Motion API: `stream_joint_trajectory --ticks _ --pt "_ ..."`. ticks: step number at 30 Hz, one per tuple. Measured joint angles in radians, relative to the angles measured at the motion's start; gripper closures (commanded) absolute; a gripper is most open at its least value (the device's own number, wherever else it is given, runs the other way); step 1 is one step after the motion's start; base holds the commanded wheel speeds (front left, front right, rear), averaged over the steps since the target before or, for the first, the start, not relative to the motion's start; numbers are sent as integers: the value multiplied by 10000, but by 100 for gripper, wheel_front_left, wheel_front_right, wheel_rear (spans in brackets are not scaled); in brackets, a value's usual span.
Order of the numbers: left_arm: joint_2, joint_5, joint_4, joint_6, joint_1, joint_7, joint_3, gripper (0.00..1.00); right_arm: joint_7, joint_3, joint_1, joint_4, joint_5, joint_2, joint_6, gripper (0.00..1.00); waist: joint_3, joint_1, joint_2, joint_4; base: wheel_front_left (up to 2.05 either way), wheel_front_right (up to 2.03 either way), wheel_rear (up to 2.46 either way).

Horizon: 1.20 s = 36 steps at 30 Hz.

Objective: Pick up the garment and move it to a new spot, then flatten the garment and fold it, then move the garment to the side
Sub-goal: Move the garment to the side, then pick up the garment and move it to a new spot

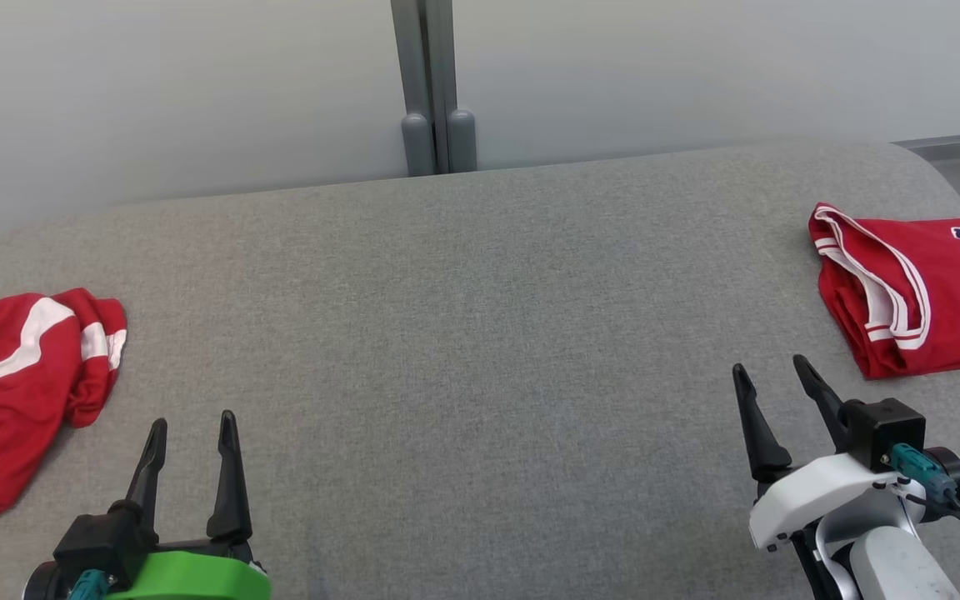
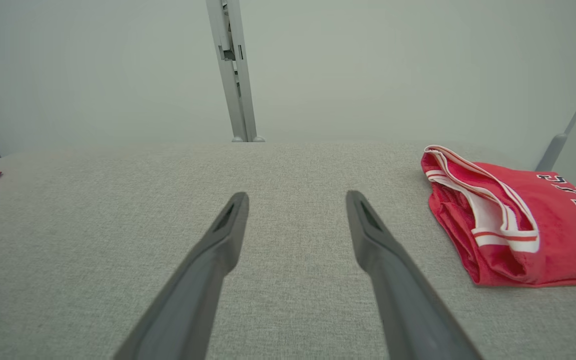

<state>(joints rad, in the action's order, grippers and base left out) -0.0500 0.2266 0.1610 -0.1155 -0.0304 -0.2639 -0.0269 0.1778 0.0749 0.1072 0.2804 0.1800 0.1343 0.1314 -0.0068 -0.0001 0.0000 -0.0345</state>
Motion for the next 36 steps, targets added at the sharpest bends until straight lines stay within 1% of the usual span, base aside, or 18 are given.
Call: stream_joint_trajectory --ticks 10,18,22,28,36 --pt "2 -8 50 -44 0 0 -42 0 94 -190 61 230 -58 -184 0 0 49 0 0 -49 0 0 0" --pt "2 -2 35 -44 0 0 -79 0 50 86 151 320 -56 -188 0 0 62 0 0 102 0 0 0" --pt "0 21 31 -35 6 0 -104 0 29 128 216 318 -56 -173 0 0 65 0 0 291 0 0 0" --pt "4 54 50 10 40 0 -13 0 59 242 186 253 25 4 0 0 45 0 0 872 0 0 0" --pt "2 13 23 17 11 0 -142 0 -17 313 124 44 12 138 0 0 47 0 0 2032 0 0 0"
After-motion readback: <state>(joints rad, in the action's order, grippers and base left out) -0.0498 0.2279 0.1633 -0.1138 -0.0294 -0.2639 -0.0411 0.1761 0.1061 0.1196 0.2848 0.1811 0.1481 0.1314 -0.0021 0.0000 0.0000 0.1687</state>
